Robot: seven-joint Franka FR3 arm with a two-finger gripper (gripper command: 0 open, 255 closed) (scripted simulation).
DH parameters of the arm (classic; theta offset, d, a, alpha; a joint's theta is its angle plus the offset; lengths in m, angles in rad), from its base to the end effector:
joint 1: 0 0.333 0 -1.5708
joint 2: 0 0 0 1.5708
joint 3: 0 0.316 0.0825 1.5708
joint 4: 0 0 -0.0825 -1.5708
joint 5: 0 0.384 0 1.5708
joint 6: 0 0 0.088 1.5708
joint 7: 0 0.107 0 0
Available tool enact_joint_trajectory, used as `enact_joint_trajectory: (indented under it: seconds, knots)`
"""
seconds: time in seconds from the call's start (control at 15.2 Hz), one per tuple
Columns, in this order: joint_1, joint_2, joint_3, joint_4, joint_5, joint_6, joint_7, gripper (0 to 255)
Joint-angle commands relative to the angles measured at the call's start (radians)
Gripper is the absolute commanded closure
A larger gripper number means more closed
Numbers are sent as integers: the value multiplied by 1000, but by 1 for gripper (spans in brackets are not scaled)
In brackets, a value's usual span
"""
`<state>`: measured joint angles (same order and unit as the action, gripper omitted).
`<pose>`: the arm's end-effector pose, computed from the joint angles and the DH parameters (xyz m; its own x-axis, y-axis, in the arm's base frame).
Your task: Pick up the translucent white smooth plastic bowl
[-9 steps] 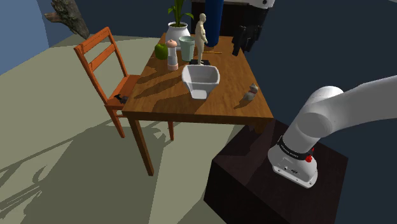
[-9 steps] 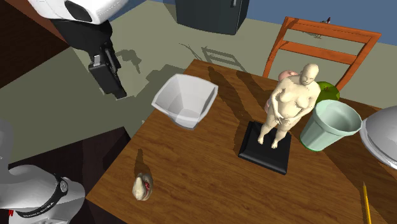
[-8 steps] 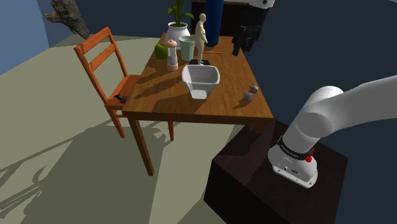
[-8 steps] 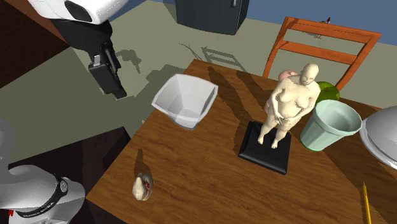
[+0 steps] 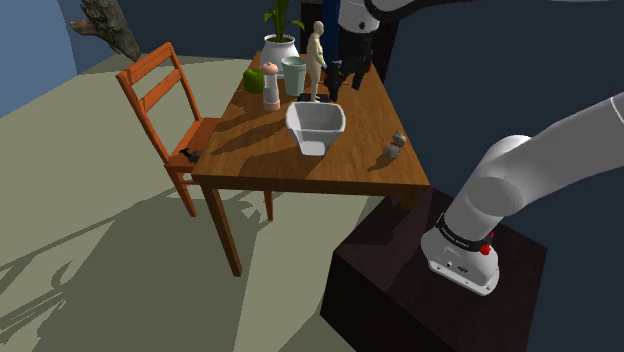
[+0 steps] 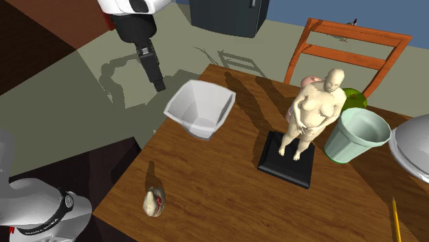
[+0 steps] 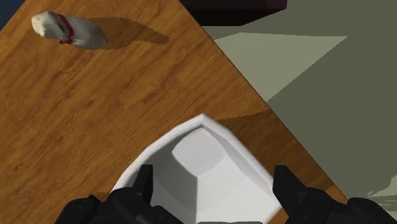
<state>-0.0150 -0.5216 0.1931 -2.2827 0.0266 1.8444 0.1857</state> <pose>0.3969 0.0847 0.5527 0.9957 -0.0329 0.0870 -0.0377 -0.9978 0.0545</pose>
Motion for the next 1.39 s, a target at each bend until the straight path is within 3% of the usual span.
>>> enact_joint_trajectory:
  seconds: [0.0, 0.33, 0.66, 1.32]
  knots:
    - [-1, 63, 52, 21, -32, 35, 54, 0]
    - [-14, 259, 169, 123, -157, 90, 199, 0]
    - [-8, 486, 258, 264, -338, 88, 364, 0]
    - [-4, 533, 258, 209, -378, 174, 414, 0]
